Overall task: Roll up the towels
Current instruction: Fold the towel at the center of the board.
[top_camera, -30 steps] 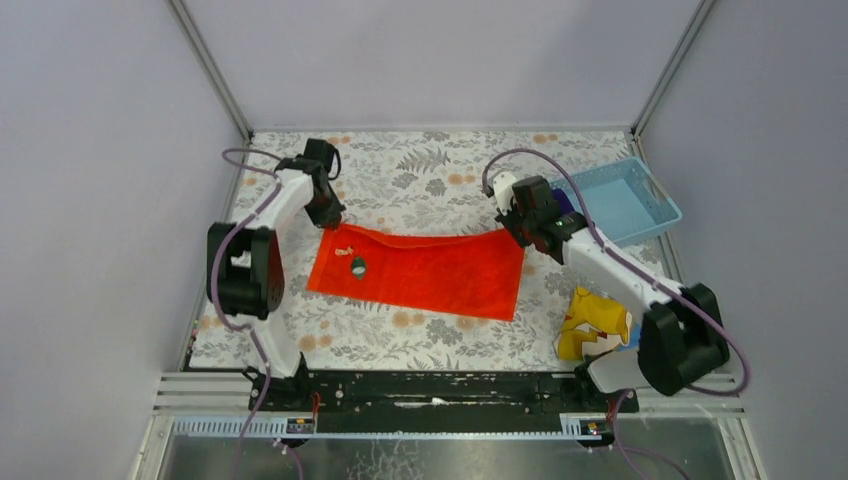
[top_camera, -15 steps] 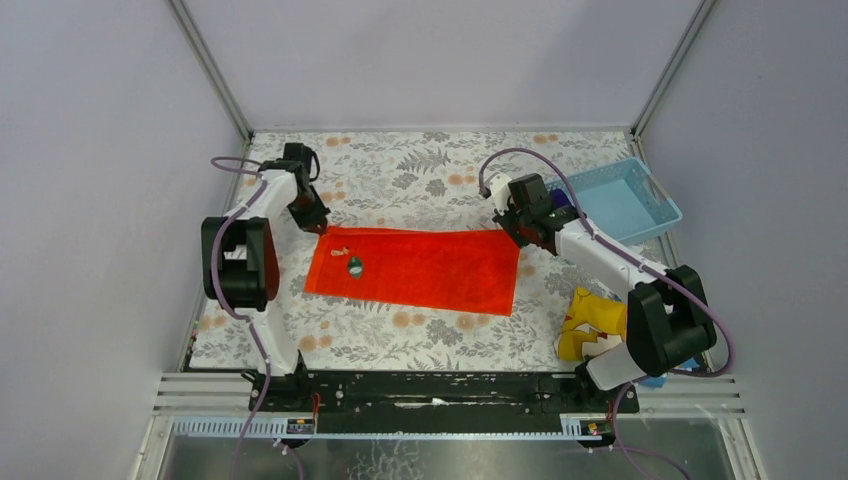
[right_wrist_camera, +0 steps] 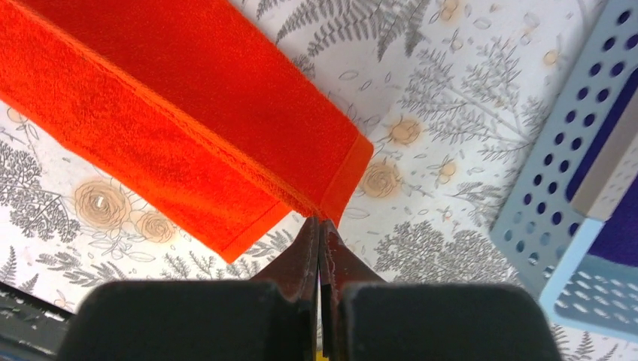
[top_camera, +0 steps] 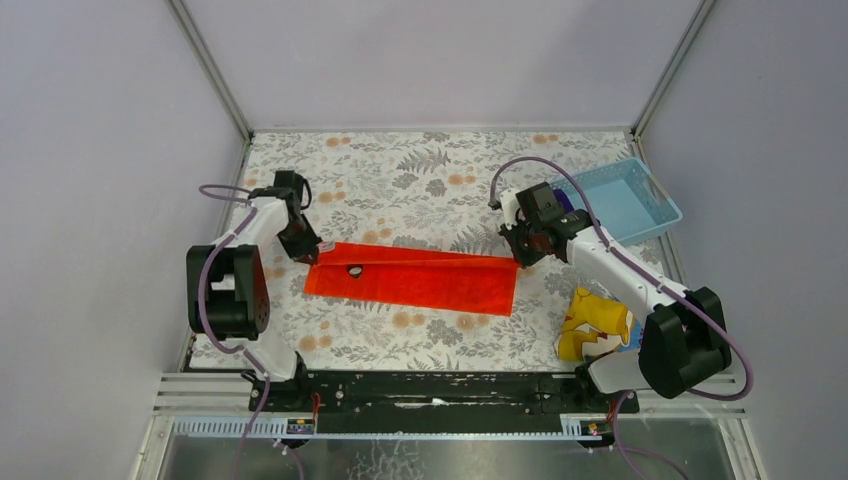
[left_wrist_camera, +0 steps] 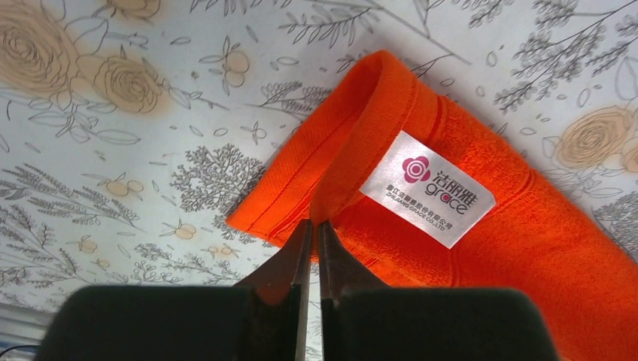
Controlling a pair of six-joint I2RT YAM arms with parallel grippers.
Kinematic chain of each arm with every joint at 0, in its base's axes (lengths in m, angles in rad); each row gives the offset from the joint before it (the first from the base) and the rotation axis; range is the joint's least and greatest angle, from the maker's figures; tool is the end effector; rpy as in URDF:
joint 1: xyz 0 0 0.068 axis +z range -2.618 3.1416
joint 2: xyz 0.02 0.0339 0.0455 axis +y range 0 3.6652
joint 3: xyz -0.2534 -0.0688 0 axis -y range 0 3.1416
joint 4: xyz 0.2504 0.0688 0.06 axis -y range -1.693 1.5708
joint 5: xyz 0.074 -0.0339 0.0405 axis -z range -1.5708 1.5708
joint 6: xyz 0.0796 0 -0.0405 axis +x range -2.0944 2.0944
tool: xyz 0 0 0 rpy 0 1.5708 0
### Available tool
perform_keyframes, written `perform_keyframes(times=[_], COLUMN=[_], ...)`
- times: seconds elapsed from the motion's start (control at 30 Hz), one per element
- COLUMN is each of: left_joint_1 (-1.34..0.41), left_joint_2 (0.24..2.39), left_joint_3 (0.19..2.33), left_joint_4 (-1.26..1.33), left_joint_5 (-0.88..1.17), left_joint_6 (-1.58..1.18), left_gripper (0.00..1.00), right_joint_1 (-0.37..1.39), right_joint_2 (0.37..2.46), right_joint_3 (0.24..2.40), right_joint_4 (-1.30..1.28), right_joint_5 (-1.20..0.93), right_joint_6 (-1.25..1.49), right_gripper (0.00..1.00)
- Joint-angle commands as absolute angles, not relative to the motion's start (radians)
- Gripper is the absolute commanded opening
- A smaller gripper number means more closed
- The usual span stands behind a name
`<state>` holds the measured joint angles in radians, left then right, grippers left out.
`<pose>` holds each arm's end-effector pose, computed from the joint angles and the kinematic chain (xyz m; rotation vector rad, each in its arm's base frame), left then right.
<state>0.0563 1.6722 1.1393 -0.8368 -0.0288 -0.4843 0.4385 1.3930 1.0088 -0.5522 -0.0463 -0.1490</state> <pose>0.3218 0.0204 0.1396 -0.7889 2.8311 -0.0216 0.2889 0.1395 0.2010 -0.7464 2.4014 0.1767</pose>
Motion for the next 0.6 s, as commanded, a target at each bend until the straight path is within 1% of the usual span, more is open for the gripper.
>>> perform_keyframes(times=[0.0,0.13,0.3,0.57], left_joint_1=[0.070,0.073,0.072,0.073], left_joint_2=[1.624,1.589,1.573,1.583], left_joint_3=[1.095,1.061,1.017,0.992], left_joint_4=[-0.844,-0.843,-0.834,-0.830], left_joint_5=[-0.103,-0.129,-0.106,-0.119], left_joint_6=[-0.474,-0.483,-0.487,-0.484], left_gripper=[0.00,0.01,0.01,0.01], right_joint_1=[0.437,0.448,0.489,0.533], right_joint_2=[1.360,1.349,1.371,1.410], right_joint_3=[0.980,0.964,0.964,0.991], right_joint_4=[-0.639,-0.650,-0.688,-0.755], right_joint_5=[-0.057,-0.060,-0.045,-0.007], right_joint_6=[-0.112,-0.106,-0.094,-0.091], right_gripper=[0.00,0.00,0.00,0.00])
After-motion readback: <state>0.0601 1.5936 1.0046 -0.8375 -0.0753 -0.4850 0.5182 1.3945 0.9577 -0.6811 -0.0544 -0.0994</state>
